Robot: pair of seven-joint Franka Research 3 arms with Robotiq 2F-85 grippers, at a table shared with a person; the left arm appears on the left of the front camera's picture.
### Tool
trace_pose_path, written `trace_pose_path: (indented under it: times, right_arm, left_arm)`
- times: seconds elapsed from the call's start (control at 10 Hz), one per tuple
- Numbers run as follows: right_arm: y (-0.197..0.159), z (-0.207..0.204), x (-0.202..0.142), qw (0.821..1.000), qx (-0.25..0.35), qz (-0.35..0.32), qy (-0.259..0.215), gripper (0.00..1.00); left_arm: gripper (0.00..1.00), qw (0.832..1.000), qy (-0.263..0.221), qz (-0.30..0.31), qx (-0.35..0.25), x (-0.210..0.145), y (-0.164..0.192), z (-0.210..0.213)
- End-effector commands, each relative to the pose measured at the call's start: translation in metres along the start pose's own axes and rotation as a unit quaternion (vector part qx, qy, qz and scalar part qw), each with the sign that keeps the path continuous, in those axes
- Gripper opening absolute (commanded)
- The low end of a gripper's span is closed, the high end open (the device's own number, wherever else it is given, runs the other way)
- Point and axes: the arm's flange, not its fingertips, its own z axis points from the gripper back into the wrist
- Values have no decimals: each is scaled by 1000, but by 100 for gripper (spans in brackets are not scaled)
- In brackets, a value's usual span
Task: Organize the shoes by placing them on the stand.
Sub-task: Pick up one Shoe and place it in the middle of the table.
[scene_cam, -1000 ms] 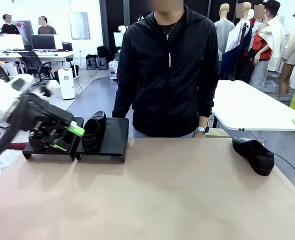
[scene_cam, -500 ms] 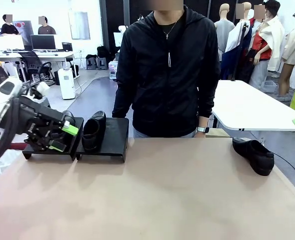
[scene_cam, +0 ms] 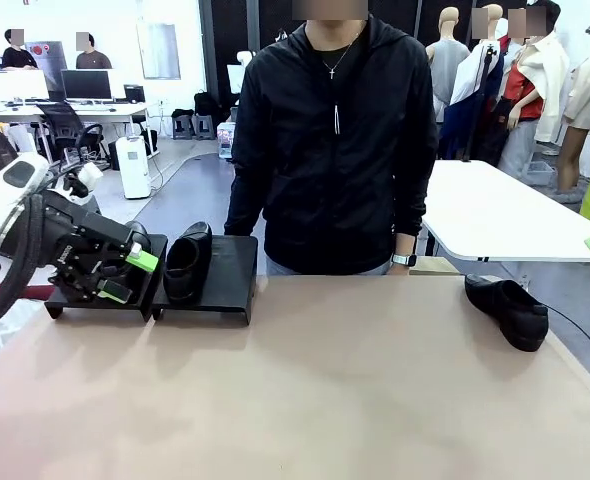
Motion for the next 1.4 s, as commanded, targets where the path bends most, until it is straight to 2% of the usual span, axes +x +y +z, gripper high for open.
trace_pose_path:
  times: [0.0, 0.5, 0.6, 0.7, 0.9, 1.0, 1.1, 1.3]
  right_arm:
    - [-2, 3, 0, 1000, -3, 13, 3, 100]
    - [0, 0, 0, 1000, 0, 0, 0, 100]
    - [29, -31, 44, 994, -94, 20, 44, 100]
    - [50, -61, 93, 984, -169, -3, 50, 100]
    - [56, -106, 171, 954, -292, 34, 65, 100]
    - [51, -127, 194, 940, -334, 42, 56, 100]
    - [43, -139, 210, 937, -340, 55, 55, 100]
    - [49, -133, 209, 952, -286, 66, 86, 100]
  left_arm:
    - [100, 1000, 0, -2, -12, 2, -2, 1]
    - [100, 1000, 0, -2, -12, 2, -2, 1]
    - [100, 1000, 0, -2, -12, 2, -2, 1]
    - [100, 1000, 0, -2, -12, 2, -2, 1]
    - [100, 1000, 0, -2, -12, 2, -2, 1]
    - [100, 1000, 0, -2, -12, 2, -2, 1]
    - [100, 1000, 0, -2, -12, 2, -2, 1]
    - [100, 1000, 0, -2, -12, 2, -2, 1]
